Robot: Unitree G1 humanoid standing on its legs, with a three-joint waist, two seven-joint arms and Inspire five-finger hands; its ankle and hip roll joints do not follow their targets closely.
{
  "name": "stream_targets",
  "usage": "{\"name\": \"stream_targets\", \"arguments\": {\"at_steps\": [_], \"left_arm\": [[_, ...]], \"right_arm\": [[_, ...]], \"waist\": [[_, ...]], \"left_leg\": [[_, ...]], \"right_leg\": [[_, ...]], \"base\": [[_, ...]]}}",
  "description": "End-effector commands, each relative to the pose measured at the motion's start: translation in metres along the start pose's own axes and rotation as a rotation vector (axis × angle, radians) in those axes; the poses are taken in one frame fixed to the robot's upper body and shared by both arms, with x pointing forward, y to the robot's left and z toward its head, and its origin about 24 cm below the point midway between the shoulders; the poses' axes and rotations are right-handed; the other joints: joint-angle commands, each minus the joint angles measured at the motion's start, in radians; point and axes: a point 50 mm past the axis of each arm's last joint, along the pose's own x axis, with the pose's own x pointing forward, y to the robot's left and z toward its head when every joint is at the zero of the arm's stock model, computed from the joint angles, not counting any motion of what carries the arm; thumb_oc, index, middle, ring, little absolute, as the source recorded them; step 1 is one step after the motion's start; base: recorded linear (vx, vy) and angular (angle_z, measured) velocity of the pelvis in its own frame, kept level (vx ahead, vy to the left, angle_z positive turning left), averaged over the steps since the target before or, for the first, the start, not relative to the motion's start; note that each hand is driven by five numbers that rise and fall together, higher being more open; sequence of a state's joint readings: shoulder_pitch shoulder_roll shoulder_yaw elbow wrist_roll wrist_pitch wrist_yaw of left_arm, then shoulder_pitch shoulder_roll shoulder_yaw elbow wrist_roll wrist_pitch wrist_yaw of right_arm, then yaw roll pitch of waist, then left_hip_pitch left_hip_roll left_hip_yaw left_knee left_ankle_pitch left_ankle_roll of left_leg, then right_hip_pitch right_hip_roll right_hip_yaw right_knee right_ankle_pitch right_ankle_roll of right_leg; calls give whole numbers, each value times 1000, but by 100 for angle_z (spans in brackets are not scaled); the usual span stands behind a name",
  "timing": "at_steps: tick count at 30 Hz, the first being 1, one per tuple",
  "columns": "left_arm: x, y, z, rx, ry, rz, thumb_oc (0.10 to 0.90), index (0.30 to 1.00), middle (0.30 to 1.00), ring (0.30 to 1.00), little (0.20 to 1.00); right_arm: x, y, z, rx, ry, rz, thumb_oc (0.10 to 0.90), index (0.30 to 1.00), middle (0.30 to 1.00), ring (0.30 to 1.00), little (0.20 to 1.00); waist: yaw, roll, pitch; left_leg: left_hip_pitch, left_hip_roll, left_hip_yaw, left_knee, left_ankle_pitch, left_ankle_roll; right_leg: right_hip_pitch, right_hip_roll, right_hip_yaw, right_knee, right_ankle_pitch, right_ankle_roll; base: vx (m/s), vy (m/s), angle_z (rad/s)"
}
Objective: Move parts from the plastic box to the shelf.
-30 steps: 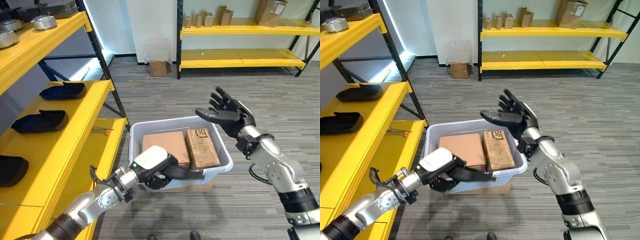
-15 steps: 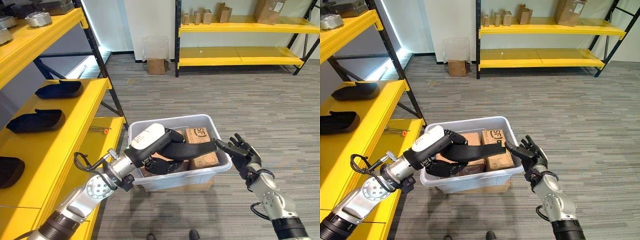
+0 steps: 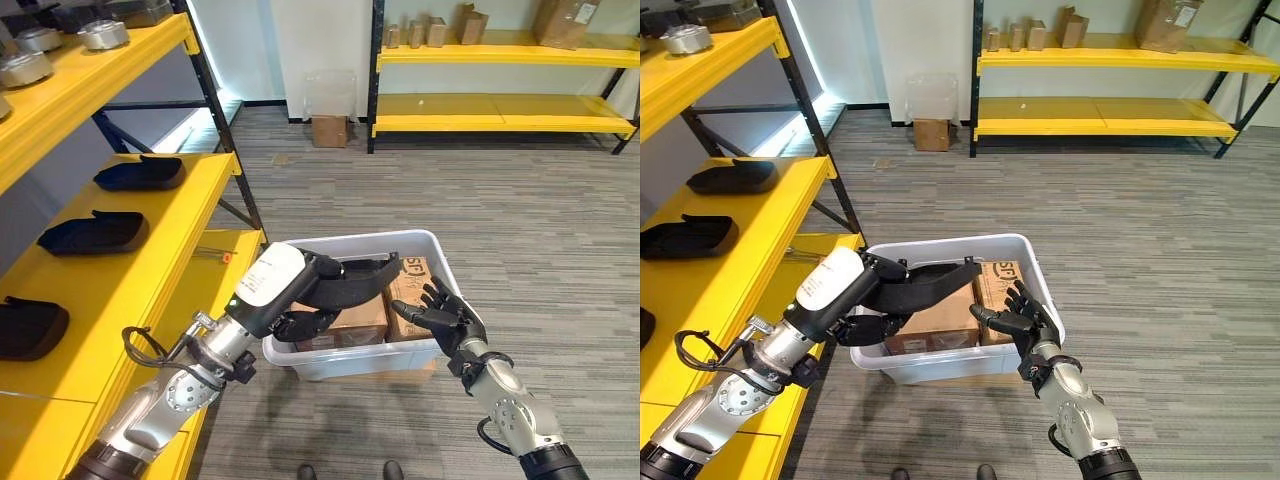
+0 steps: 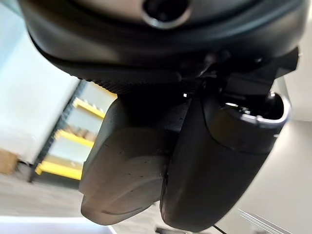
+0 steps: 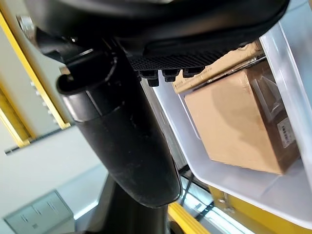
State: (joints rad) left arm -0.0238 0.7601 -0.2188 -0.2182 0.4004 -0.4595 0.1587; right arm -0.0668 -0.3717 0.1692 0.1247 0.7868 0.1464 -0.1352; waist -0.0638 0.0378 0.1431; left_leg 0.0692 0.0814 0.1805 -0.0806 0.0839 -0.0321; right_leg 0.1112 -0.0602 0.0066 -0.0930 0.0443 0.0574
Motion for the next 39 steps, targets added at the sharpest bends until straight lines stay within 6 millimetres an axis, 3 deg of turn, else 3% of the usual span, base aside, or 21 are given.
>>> {"name": "stream_targets", "arguments": {"at_steps": [1, 14, 18, 24, 30, 35, 39], "left_arm": [[20, 57, 19, 78, -157, 366, 400, 300, 300, 300, 300], [11, 60, 17, 189, -168, 432, 400, 300, 300, 300, 300], [8, 66, 18, 260, -171, 455, 400, 300, 300, 300, 300], [7, 67, 19, 270, -177, 436, 400, 300, 300, 300, 300], [7, 78, 21, 333, -207, 459, 400, 300, 300, 300, 300], [10, 80, 23, 321, -258, 457, 400, 300, 300, 300, 300], [19, 77, 28, 285, -332, 433, 400, 300, 300, 300, 300]], "right_arm": [[0, 34, 57, -13, -285, 181, 900, 1000, 1000, 1000, 1000], [9, 45, 45, -36, -231, 213, 900, 1000, 1000, 1000, 1000], [12, 52, 41, -48, -229, 227, 900, 1000, 1000, 1000, 1000], [11, 59, 37, -59, -216, 251, 900, 1000, 1000, 1000, 1000], [13, 63, 32, -69, -231, 252, 900, 1000, 1000, 1000, 1000], [13, 62, 33, -53, -255, 213, 900, 1000, 1000, 1000, 1000], [12, 55, 38, -31, -296, 165, 900, 1000, 1000, 1000, 1000]], "waist": [[15, -34, -58], [113, -33, -47], [153, -34, -51], [176, -38, -57], [218, -49, -64], [222, -58, -75], [198, -64, -79]], "left_leg": [[45, 99, -36, -7, -53, -59], [-13, 97, -188, -7, -12, -71], [-43, 80, -235, -7, -6, -71], [-60, 60, -267, -7, -8, -65], [-66, 15, -312, -7, -13, -41], [-74, -24, -372, -7, -14, -19], [-86, -60, -432, -7, -10, 0]], "right_leg": [[-10, -103, -116, 6, 26, 62], [37, -99, -192, 22, -10, 38], [42, -109, -217, 6, -5, 48], [46, -122, -231, 6, -2, 60], [71, -141, -257, 10, -2, 78], [82, -132, -209, 13, -8, 84], [69, -99, -123, 51, -36, 70]], "base": [[-21, -34, 16], [-12, -2, 32], [-8, 30, 33], [10, 42, 23], [46, 44, 30], [42, 15, 34], [-3, -11, 55]]}}
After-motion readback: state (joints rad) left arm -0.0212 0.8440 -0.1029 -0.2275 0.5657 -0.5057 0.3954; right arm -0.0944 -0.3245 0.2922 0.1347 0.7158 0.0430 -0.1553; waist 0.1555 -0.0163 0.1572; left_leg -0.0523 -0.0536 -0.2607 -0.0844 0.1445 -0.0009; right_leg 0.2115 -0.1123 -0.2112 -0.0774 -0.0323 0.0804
